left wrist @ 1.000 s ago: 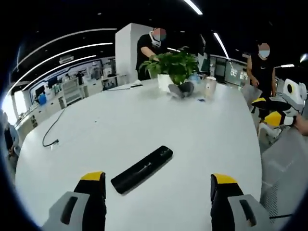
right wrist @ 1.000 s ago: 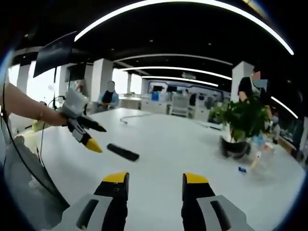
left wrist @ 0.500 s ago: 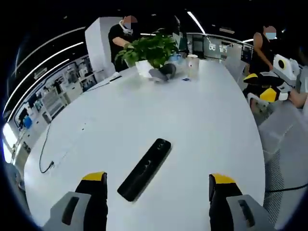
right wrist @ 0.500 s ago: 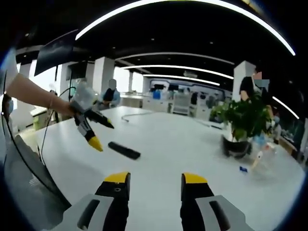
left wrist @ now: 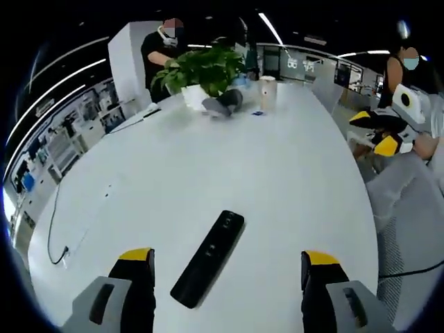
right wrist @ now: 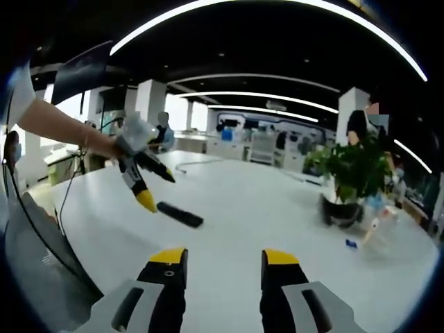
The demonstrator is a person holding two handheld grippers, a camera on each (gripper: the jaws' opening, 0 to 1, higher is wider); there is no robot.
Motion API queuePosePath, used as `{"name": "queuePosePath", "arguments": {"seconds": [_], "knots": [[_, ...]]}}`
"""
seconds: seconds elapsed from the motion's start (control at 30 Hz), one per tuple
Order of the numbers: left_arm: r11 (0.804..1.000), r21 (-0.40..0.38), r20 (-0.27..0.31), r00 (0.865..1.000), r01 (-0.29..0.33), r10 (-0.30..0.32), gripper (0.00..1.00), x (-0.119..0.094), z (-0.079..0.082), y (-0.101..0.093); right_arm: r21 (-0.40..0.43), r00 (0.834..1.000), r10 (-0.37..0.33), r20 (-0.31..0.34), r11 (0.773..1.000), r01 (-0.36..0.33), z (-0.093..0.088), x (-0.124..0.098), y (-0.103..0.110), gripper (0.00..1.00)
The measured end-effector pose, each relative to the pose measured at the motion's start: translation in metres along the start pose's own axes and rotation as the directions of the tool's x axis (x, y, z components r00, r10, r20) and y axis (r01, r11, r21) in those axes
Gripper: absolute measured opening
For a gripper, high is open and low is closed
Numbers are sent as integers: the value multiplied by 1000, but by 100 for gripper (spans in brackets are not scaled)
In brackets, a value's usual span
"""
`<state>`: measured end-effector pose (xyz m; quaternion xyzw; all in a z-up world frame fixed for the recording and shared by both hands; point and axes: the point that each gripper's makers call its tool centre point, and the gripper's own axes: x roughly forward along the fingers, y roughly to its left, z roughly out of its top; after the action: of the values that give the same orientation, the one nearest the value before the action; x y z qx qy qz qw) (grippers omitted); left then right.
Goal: Press the specified remote control buttons in sequence, fully releasing each button before pressing the next.
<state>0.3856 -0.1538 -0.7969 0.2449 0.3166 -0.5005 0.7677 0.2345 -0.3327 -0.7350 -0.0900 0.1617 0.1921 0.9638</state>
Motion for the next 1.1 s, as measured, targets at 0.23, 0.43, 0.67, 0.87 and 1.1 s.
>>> {"name": "queuePosePath", "arguments": {"seconds": [0.23, 0.43, 0.67, 0.87, 1.1], "knots": [[1000, -4, -11, 1000, 20, -20, 89, 6, 8, 4, 7, 1000, -10, 6, 1000, 10, 1, -1, -2, 38], [999, 42, -60, 998, 28, -25, 85, 15, 0, 13, -2, 1000, -1, -7, 1000, 1, -1, 0, 0, 37], [993, 77, -165, 983, 90, -77, 74, 24, -21, 16, -12, 1000, 7, -24, 1000, -7, -5, 2, 2, 35], [984, 134, -276, 958, 121, -80, 62, 31, -46, 22, -13, 1000, 2, -29, 1000, -2, -6, 2, 0, 34], [982, 107, -344, 932, 159, -113, 45, 33, -61, 27, -23, 999, 10, -42, 1000, -11, -8, 2, 3, 33]]}}
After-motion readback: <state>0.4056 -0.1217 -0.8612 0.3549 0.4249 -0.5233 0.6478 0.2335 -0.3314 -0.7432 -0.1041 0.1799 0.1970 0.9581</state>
